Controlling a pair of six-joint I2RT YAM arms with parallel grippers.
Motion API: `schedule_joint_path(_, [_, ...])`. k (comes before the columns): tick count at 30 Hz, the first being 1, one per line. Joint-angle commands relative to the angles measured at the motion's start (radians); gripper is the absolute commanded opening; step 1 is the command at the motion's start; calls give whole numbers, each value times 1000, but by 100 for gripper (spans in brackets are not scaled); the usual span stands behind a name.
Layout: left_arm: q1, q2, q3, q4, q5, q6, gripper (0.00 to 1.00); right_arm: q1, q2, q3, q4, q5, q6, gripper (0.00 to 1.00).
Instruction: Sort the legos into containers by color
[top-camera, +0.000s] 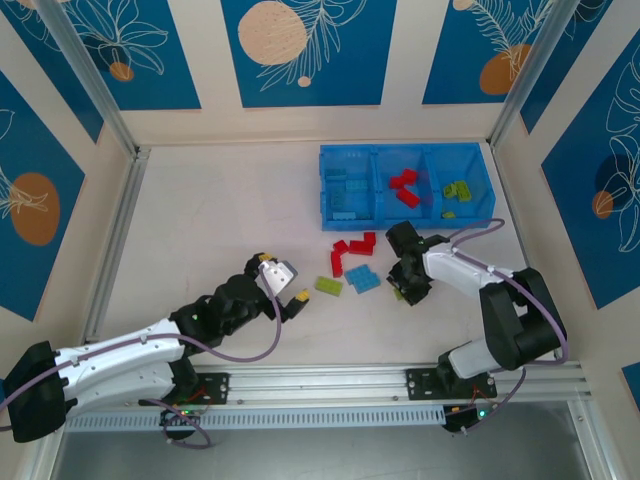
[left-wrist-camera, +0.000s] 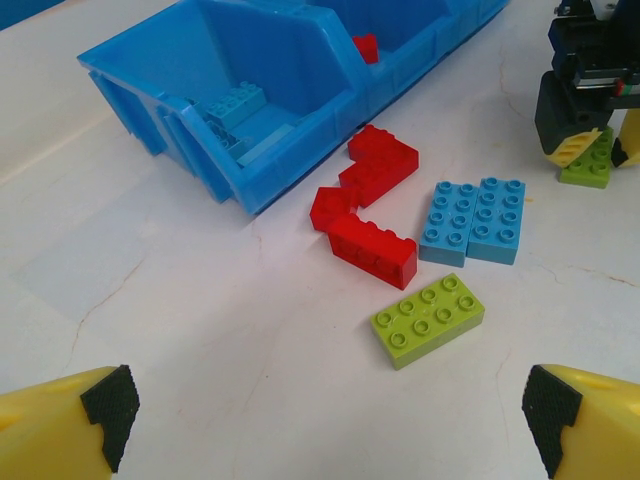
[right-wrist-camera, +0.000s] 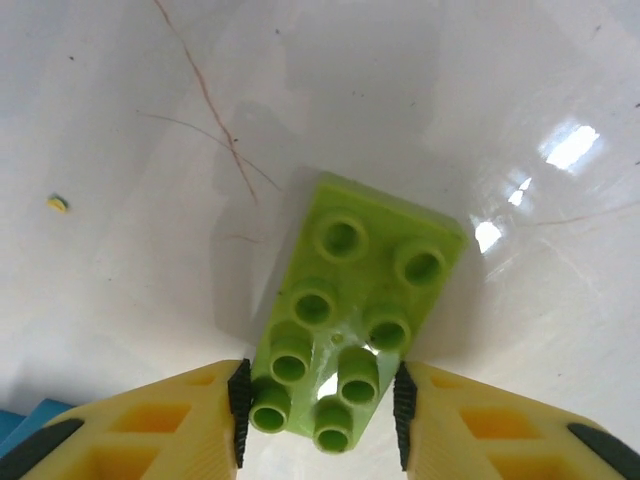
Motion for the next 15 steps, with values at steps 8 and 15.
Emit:
schedule_joint_path(8, [6,-11,10,20,14,-1,100,-5,-158,-79,-30,77,-23,72])
schedule_joint_path(15, [5,-16,10,16,11,0,100,-40,-52,-38,4,33,-125,74])
